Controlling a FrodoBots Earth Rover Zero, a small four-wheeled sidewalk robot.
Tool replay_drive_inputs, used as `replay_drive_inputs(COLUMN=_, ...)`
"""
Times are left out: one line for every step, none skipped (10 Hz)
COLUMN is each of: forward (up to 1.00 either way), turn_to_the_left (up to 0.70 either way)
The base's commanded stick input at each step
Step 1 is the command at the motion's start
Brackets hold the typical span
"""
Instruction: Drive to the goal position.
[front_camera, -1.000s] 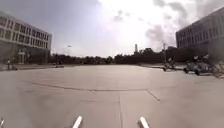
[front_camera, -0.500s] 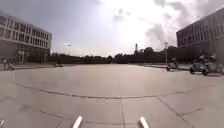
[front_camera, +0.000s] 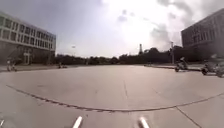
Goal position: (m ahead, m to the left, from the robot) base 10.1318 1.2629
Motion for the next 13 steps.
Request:
replay_drive_inputs(forward=1.0, turn_to_the_left=-0.01)
replay_drive_inputs(forward=1.0, turn_to_the_left=-0.01)
replay_drive_inputs(forward=1.0, turn_to_the_left=-0.01)
replay_drive_inputs(forward=1.0, turn_to_the_left=-0.12)
replay_drive_inputs(forward=1.0, turn_to_the_left=-0.4)
replay_drive_inputs(forward=1.0, turn_to_the_left=-0.37)
replay_drive_inputs(forward=1.0, turn_to_the_left=-0.01)
replay_drive_inputs(forward=1.0, turn_to_the_left=-0.01)
replay_drive_inputs(forward=1.0, turn_to_the_left=-0.01)
replay_drive_inputs(forward=1.0, turn_to_the_left=-0.01)
replay_drive_inputs(forward=1.0, turn_to_the_left=-0.01)
replay_drive_inputs(forward=1.0, turn_to_the_left=-0.01)
replay_drive_inputs(forward=1.0, turn_to_the_left=-0.01)
